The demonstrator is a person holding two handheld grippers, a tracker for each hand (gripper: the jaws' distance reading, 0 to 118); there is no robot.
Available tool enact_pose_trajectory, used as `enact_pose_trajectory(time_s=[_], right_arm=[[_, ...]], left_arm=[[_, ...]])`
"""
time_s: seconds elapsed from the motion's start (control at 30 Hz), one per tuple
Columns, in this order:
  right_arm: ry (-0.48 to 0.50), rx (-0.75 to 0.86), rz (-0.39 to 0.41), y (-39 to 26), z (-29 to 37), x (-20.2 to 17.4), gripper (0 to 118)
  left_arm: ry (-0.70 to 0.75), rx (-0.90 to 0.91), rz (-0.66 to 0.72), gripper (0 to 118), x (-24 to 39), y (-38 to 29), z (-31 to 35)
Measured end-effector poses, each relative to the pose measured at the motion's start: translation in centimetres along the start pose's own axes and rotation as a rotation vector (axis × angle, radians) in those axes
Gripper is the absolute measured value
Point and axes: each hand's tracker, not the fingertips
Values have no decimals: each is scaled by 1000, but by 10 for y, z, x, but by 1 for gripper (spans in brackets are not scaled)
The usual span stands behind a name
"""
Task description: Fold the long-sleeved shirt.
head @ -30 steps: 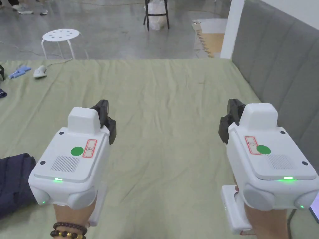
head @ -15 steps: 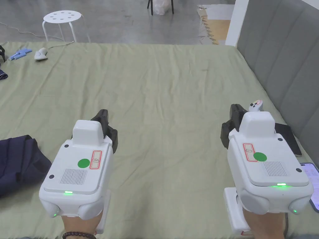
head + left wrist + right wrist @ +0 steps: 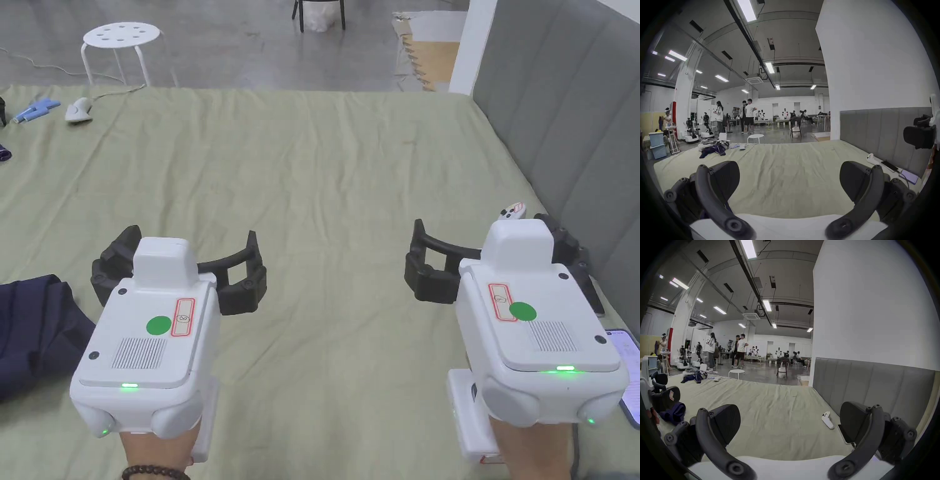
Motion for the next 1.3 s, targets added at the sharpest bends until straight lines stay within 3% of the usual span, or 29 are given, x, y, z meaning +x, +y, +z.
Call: enact_pose_trajectory(time_s=[1.3], right_arm=[[16, 18, 15, 2, 5, 10, 118]], left_arm=[[-3, 27, -12, 111, -6, 4, -3]])
